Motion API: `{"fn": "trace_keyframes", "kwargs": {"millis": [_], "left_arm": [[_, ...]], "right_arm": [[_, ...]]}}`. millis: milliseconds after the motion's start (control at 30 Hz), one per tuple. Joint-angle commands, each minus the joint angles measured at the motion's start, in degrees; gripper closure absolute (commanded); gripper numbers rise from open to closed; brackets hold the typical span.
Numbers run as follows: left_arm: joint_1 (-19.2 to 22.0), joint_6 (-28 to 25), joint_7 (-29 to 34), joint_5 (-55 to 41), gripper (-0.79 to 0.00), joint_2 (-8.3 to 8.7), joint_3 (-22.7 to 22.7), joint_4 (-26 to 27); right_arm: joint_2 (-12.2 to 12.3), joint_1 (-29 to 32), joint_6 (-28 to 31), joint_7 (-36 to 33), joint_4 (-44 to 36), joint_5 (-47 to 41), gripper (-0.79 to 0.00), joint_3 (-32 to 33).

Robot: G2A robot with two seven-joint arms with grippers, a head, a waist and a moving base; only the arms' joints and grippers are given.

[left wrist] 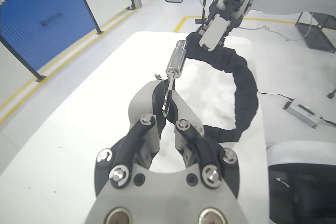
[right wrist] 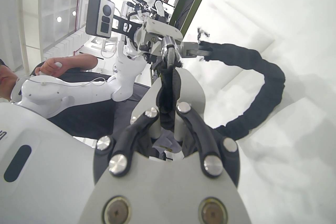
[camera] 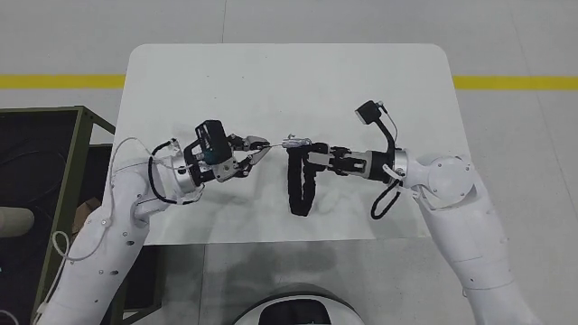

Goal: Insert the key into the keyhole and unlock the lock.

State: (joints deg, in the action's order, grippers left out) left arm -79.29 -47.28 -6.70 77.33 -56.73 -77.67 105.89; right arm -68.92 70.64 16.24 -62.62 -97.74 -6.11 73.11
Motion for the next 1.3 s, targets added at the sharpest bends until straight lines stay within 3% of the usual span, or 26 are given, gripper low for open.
{"fn": "trace_keyframes", "kwargs": {"millis": [0, 133, 200, 233, 267, 433, 533, 600, 700, 800, 833, 867, 1133, 1267], "left_arm": [[-0.03, 1.47, -7.87, 8.25, 0.000, -0.03, 0.60, -0.50], [-0.20, 4.54, -16.04, 16.96, 0.000, -0.08, 1.94, -3.08], [0.12, 4.19, -16.20, 14.12, 0.000, -0.36, 2.39, -5.55], [0.33, 4.01, -15.37, 11.02, -0.132, -0.59, 2.50, -6.61], [0.68, 3.29, -14.25, 7.13, -0.785, -0.82, 2.60, -7.30], [1.38, 1.13, 0.09, -19.05, -0.785, -1.56, 2.02, -10.02], [0.55, 2.93, 11.55, -41.86, -0.785, -1.45, 1.16, -10.68], [-0.44, 7.02, 20.09, -60.86, -0.785, -1.15, 0.39, -10.35], [-1.97, 19.30, 35.44, -89.89, -0.785, -0.54, -1.47, -9.78], [-3.58, 26.26, 45.21, -107.15, -0.785, -0.24, -3.71, -10.04], [-4.13, 27.45, 47.39, -109.60, -0.785, -0.22, -3.83, -9.92], [-4.65, 28.20, 48.92, -111.16, -0.785, -0.25, -3.70, -9.79], [-5.34, 28.56, 49.12, -111.38, -0.785, -0.36, -3.47, -9.61], [-5.34, 28.56, 49.12, -111.38, -0.785, -0.36, -3.47, -9.61]], "right_arm": [[0.08, -0.08, -0.07, 0.08, -0.01, -0.02, 0.000, -0.04], [0.23, -0.14, -0.17, 0.52, 0.14, -0.04, 0.000, -0.03], [0.35, -0.10, -0.49, 1.32, 0.16, 0.95, 0.000, 0.17], [0.42, -0.02, -0.69, 1.78, 0.07, 1.77, 0.000, 0.29], [0.48, 0.11, -0.94, 2.41, -0.05, 2.64, 0.000, 0.46], [0.94, 1.21, -2.80, 6.81, -1.01, 9.41, 0.000, 1.92], [1.20, 2.07, -4.46, 9.42, -1.59, 13.29, 0.000, 2.72], [1.42, 2.36, -6.24, 11.35, -1.75, 17.36, 0.000, 3.39], [1.53, 2.90, -9.79, 14.04, -1.21, 21.75, 0.000, 3.35], [1.41, 2.63, -13.11, 15.10, 0.24, 21.80, 0.000, 2.63], [1.38, 2.31, -13.91, 15.20, 0.72, 22.12, -0.243, 2.36], [1.40, 1.89, -14.57, 15.17, 1.03, 23.34, -0.785, 1.93], [1.66, 0.92, -14.98, 15.90, 0.33, 32.66, -0.785, -0.46], [2.08, 2.54, -12.62, 20.67, -3.59, 39.13, -0.785, 0.40]]}}
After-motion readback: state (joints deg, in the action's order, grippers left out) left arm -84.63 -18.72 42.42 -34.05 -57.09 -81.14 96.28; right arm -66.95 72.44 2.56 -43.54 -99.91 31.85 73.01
